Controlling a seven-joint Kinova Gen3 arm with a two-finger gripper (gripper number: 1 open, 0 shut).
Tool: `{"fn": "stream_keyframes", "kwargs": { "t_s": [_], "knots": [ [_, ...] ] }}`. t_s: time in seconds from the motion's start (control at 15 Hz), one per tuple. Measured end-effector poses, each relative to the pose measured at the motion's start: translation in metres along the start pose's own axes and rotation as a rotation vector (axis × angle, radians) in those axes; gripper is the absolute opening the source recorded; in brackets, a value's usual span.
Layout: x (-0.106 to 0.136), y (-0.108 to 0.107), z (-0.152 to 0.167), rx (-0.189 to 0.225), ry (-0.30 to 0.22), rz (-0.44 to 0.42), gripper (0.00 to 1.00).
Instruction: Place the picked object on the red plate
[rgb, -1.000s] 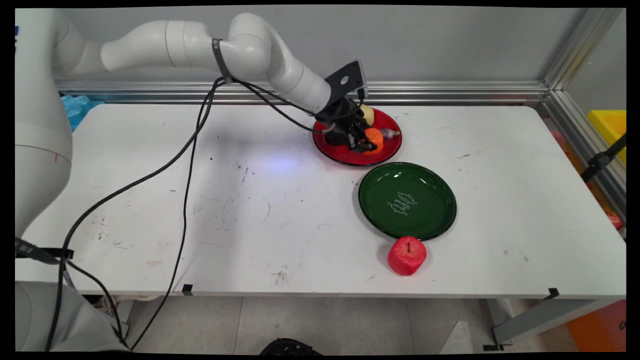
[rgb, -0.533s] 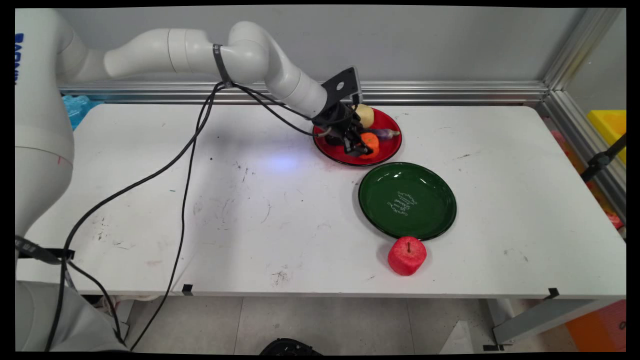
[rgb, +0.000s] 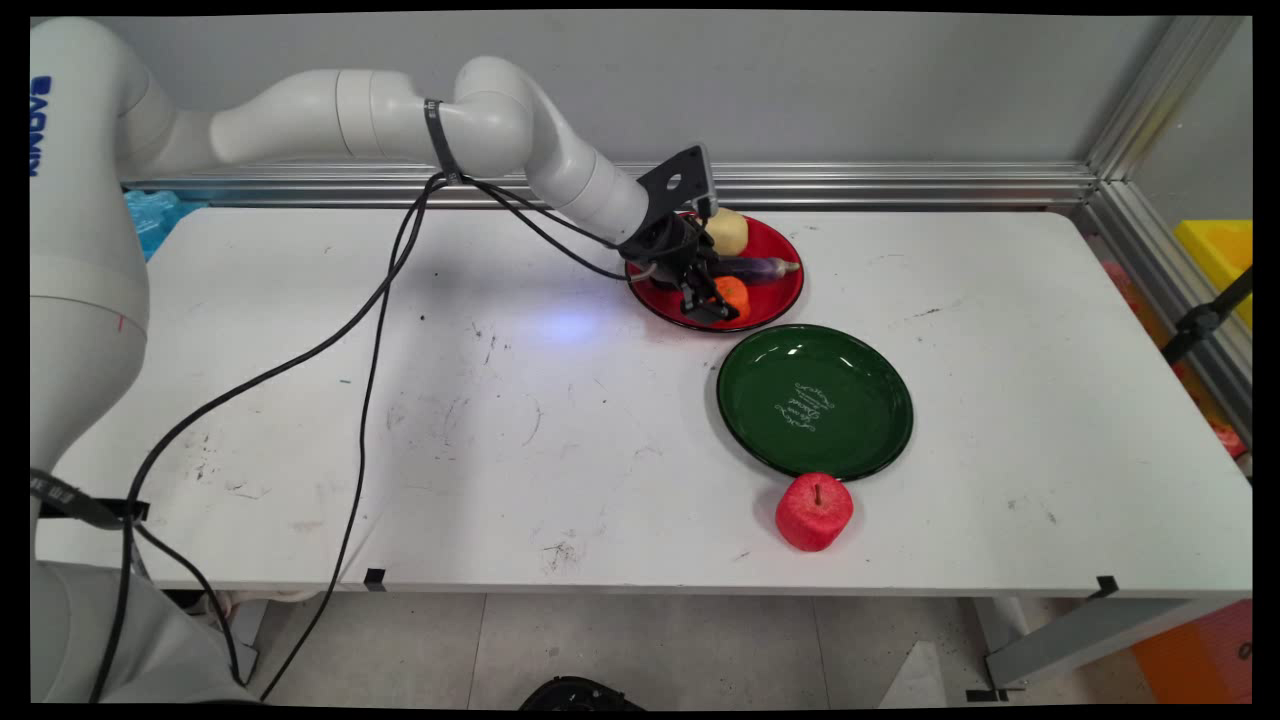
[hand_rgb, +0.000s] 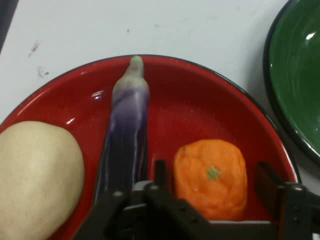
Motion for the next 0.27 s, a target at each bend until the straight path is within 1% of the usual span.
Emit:
{"fn": "stream_keyframes", "kwargs": {
  "t_s": [0.27],
  "knots": [
    [-0.0017, -0.0015, 0.0010, 0.003, 0.003, -0.004, 1.00]
  ]
}}
